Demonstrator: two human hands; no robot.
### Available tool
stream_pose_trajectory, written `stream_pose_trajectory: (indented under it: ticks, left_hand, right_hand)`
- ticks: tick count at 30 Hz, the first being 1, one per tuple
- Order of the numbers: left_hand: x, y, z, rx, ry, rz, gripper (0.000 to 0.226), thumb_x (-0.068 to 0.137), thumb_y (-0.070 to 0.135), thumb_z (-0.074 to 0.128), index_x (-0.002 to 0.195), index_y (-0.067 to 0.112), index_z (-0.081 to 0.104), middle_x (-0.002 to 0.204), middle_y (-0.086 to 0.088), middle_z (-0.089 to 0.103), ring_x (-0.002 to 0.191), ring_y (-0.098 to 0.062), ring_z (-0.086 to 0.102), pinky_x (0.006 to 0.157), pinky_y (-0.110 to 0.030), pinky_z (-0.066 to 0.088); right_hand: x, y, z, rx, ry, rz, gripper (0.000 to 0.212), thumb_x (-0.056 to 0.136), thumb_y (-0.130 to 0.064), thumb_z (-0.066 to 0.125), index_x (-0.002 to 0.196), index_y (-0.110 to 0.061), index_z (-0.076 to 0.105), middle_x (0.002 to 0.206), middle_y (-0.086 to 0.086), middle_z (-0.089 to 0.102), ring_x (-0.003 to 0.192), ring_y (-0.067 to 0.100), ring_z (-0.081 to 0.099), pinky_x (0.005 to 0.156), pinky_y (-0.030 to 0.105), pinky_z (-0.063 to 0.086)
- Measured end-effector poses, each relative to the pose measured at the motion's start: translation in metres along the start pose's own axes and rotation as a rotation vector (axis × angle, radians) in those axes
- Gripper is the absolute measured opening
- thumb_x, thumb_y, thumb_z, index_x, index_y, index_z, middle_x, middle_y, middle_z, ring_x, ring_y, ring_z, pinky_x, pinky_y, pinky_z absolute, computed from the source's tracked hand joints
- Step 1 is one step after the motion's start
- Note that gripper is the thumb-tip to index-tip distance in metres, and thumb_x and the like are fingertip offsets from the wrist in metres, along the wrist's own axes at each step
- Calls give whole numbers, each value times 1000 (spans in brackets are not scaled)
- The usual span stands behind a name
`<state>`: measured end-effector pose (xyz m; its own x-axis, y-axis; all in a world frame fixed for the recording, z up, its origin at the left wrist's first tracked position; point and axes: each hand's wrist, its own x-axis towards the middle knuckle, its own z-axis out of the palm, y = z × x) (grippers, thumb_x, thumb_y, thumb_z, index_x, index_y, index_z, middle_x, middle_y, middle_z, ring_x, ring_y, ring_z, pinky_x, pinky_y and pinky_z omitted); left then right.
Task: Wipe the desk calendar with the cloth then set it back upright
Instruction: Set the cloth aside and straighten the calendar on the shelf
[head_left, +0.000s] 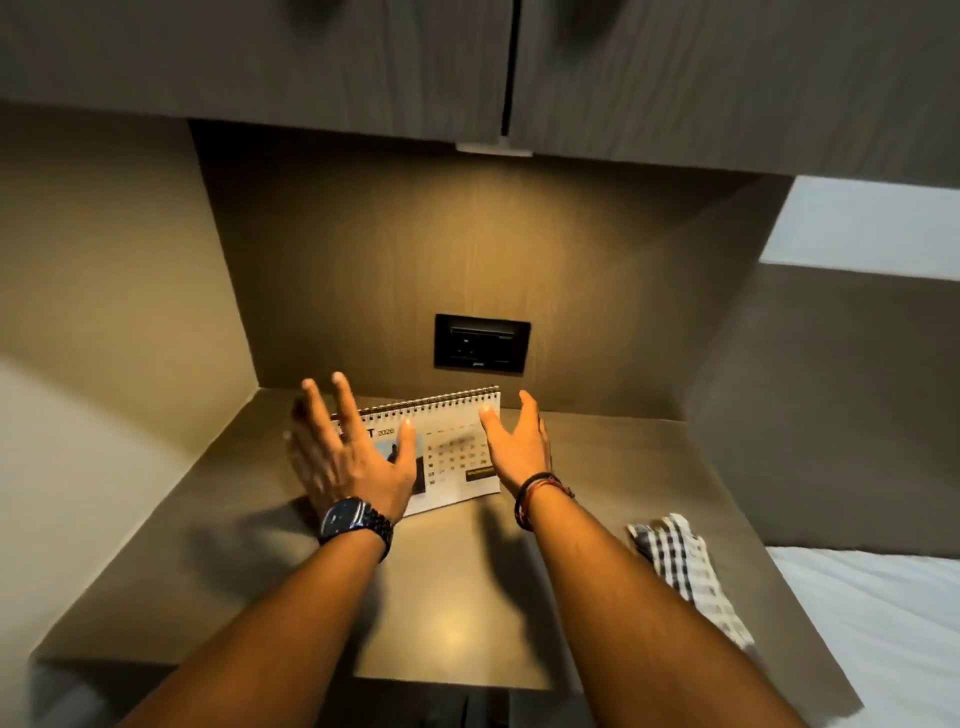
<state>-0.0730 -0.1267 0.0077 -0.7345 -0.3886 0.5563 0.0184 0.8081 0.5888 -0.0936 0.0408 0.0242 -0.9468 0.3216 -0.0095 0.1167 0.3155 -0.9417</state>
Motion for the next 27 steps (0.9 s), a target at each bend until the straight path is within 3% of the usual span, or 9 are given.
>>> stream_pose_trajectory:
  ticks: [2,4,6,10,14,19,24,27]
  left_hand:
    - [4,-13,2,-57,14,-218,87,77,65,40,146,24,8,157,-12,9,139,-36,15,111,-55,12]
    - [9,-18,10,-212,-61,-411,85,79,65,42,145,25,7,155,-16,14,136,-40,25,107,-57,27]
    - [13,-21,16,-287,-127,-468,79,83,62,44,144,27,7,150,-21,24,127,-45,37,98,-56,36]
    - [34,-26,17,-331,-172,-474,73,86,58,45,143,26,11,145,-21,32,116,-46,47,91,-54,41]
    - [66,-33,24,-434,-236,-470,71,89,50,48,144,21,15,147,-18,29,124,-42,41,98,-52,36]
    - [86,-45,33,-496,-256,-444,73,89,43,54,145,19,14,151,-17,23,131,-40,32,102,-53,32]
    - [94,-58,41,-467,-304,-359,86,82,51,59,146,24,8,155,-15,15,138,-39,19,108,-59,24]
    - [96,-61,32,-251,-245,-165,96,74,68,51,146,25,4,157,-11,7,141,-35,9,111,-56,12]
  right_hand:
    - [2,-5,12,64,-57,65,71,86,-51,53,146,-26,24,152,7,36,134,31,41,107,45,36]
    - [2,-6,19,144,-74,89,54,87,-47,53,135,-28,38,138,5,54,113,24,54,90,38,45]
    - [0,-6,26,157,-45,99,42,87,-46,52,125,-31,45,125,3,61,102,21,56,85,36,45]
    - [-3,-6,35,129,22,126,41,87,-44,51,124,-30,44,125,5,59,108,27,57,96,45,48]
    - [-2,-10,50,179,63,129,44,89,-41,50,130,-28,40,129,7,56,109,27,58,95,48,51]
    - [1,-9,68,223,106,124,42,91,-37,49,131,-28,39,128,6,56,104,22,60,84,40,54]
    - [0,-10,74,149,143,124,46,90,-43,49,132,-28,39,132,7,56,111,25,59,94,48,52]
    - [-4,-13,68,-54,214,78,66,88,-50,48,145,-24,24,151,9,35,134,31,40,108,49,40]
